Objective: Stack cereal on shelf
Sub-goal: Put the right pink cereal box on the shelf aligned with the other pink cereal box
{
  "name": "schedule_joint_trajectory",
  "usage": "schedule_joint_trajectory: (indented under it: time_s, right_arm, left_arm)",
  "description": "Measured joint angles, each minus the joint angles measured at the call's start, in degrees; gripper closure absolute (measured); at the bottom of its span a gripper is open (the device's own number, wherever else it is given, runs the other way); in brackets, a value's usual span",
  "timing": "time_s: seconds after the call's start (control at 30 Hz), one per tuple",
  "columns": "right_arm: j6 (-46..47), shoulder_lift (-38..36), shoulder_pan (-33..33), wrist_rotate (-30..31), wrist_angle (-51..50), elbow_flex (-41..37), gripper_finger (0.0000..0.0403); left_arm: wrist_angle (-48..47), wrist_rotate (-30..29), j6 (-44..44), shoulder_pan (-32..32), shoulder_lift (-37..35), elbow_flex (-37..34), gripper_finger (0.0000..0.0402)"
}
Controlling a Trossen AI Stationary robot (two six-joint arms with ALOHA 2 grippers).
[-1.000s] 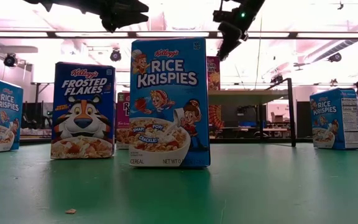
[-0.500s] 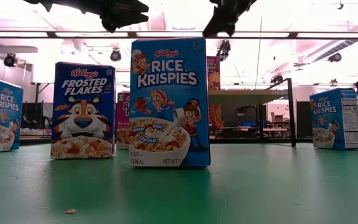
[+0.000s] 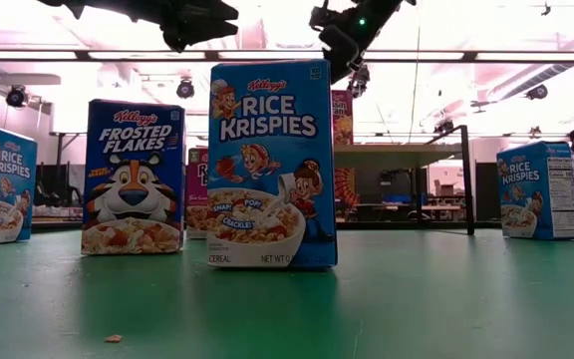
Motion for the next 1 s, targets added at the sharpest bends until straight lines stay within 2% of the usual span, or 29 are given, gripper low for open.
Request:
schedule_joint_trajectory:
  time_s: [0.27, 0.43, 1.0]
  right_arm:
    - [-0.04, 0.90, 0.01, 0.36, 0.16, 0.00, 0.0394]
    - [-0.56, 0.95, 0.01, 3.12, 1.52, 0.00, 0.0394]
    - [-1.04, 1.03, -0.91, 3.26, 4.17, 0.00, 0.0394]
  left_arm:
    - [0.00, 0.00, 0.00, 0.00, 0.00, 0.00, 0.0192]
    - [0.02, 0.00, 0.00, 0.00, 0.00, 0.00, 0.0192]
    - [0.02, 0.02, -0.02, 0.00, 0.00, 0.01, 0.0192]
